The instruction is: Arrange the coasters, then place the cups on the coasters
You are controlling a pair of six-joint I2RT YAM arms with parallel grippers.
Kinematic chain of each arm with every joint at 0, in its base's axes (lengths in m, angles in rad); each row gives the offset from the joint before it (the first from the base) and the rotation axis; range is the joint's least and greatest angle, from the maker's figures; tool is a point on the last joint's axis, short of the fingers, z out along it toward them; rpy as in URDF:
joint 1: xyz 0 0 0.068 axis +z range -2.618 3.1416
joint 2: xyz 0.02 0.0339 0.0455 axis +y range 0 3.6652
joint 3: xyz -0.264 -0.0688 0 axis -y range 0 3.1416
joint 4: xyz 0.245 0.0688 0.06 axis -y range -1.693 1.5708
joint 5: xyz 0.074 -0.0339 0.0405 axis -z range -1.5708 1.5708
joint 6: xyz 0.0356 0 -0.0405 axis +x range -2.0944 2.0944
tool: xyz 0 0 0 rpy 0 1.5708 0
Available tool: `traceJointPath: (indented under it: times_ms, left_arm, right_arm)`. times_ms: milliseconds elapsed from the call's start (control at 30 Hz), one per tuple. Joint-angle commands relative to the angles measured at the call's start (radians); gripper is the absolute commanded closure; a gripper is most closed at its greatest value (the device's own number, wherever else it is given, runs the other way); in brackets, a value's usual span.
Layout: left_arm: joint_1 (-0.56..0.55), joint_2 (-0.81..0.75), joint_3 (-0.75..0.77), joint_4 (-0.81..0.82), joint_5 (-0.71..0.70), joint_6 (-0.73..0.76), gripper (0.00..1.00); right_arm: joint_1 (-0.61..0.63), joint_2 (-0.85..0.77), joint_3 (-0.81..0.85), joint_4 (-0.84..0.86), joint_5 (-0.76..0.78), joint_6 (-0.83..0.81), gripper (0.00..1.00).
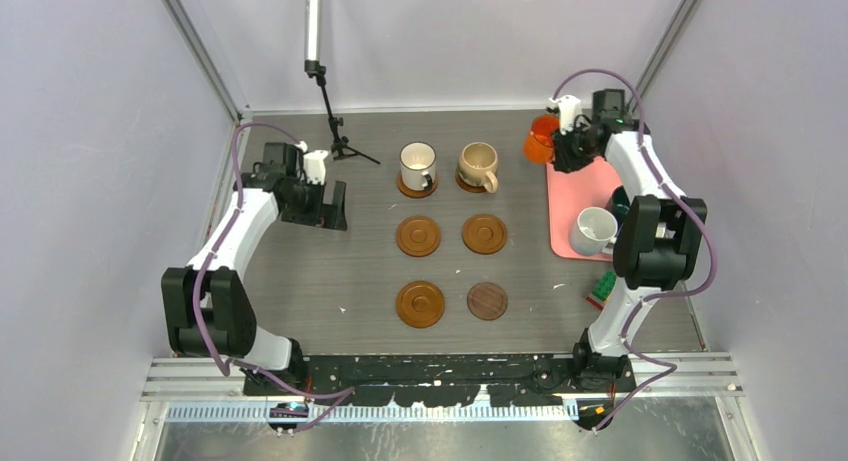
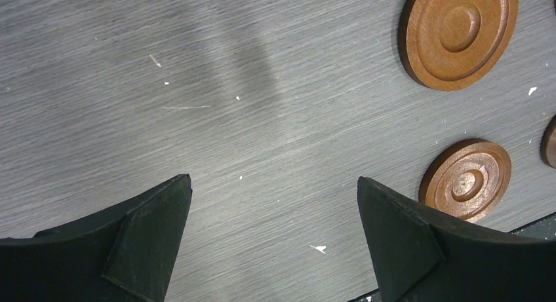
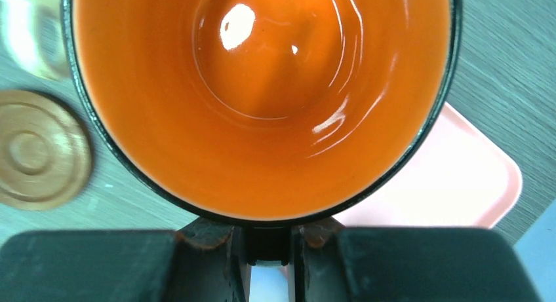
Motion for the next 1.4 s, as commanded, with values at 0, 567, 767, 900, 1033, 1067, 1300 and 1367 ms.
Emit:
traceJointPath:
  times_ms: [0,567,767,900,1033,1067,1300,1367]
  left_arm:
    - [-0.003,-0.066,-0.033,0.056,0.019,-0.016,0.00]
    - [-0.001,-0.190,-0.184,0.126,0.000,-0.063,0.00]
    - [0.000,-0.238,-0.217,0.117,-0.001,-0.063,0.00]
    - [0.004,-0.260,-0.237,0.119,-0.004,-0.063,0.00]
    - [0.012,-0.264,-0.245,0.126,-0.004,-0.064,0.00]
    - [0.015,-0.265,-0.244,0.125,-0.005,-0.063,0.00]
    - [0.035,-0.281,-0.250,0.123,-0.001,-0.063,0.00]
    - [0.038,-0.279,-0.250,0.124,0.002,-0.063,0.00]
  right_arm:
    - [0.143,-0.168,0.053,0.053,0.062,0.201,1.00]
    - [0.713,-0.331,-0.109,0.114,0.461,0.651,1.00]
    - [0.876,-0.318,-0.229,0.253,0.575,0.710,1.00]
    - [0.934,-0.273,-0.274,0.331,0.625,0.747,1.00]
    - [0.968,-0.214,-0.295,0.383,0.638,0.813,1.00]
    - [0.977,-0.201,-0.294,0.392,0.635,0.820,1.00]
    - [1.013,-0.137,-0.287,0.390,0.659,0.897,1.00]
    - [1.020,-0.122,-0.283,0.382,0.674,0.909,1.00]
